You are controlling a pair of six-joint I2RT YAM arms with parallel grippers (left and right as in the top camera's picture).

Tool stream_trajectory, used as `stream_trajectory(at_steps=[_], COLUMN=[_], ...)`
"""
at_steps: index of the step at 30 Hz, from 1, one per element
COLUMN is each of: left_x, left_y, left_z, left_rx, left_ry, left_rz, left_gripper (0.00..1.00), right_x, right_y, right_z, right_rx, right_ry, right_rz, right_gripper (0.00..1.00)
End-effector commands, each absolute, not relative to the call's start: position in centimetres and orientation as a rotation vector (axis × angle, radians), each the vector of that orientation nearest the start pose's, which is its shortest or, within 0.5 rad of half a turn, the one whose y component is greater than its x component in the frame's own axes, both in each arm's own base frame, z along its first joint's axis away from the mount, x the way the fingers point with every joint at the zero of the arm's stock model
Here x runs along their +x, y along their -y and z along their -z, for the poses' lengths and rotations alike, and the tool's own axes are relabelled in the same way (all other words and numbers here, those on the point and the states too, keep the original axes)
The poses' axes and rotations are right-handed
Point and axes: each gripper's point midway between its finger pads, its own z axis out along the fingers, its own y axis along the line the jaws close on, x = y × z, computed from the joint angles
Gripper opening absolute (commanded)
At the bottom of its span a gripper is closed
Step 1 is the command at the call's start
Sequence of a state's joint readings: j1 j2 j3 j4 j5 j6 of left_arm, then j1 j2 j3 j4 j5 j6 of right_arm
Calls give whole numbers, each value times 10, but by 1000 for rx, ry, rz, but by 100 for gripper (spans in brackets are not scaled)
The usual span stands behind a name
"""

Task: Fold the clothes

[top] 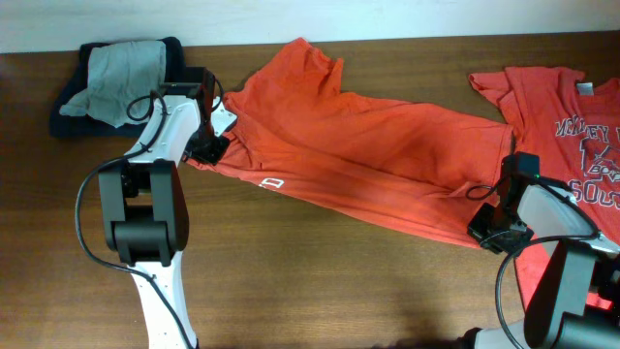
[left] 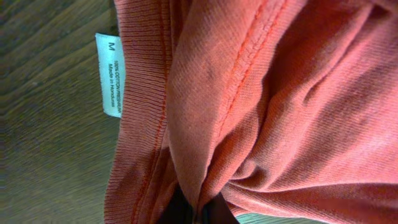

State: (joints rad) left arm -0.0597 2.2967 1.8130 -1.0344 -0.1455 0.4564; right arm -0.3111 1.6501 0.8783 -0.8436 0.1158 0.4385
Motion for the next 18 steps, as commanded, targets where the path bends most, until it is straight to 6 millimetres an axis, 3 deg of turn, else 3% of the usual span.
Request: stream_trajectory(at_steps=[1,4,9,11,13,15,18], left_x=[459,461,472,480,487,493,500], left_y=[-31,-31,-31,-30,-30,-26,-20], left_z=[-12,-14,-29,-43,-57,-73,-97], left_rx=[761,747,621,559,499,458,427], left_ry=[-3009,-3006,-2977,-2951,-2923,-2895,-2862], left_rz=[-471,-474,-478,-477,-475,-452,-411], left_gripper=[0,5,24,40,54,63,68], right_x=[224,224,224,227,233,238,250], right_y=[108,108,108,108,108,107,108], right_z=[-10,-10,-14,-18,-23,-28,-42], right_rx=[1176,1177,1178,1179,1177,1175,1160], right_ry=[-2920,-2924,-2933,-2932,-2924,-2914,-2903], right_rz=[312,312,313,302,281,261,232], right_gripper=[4,4,22,39,47,50,51])
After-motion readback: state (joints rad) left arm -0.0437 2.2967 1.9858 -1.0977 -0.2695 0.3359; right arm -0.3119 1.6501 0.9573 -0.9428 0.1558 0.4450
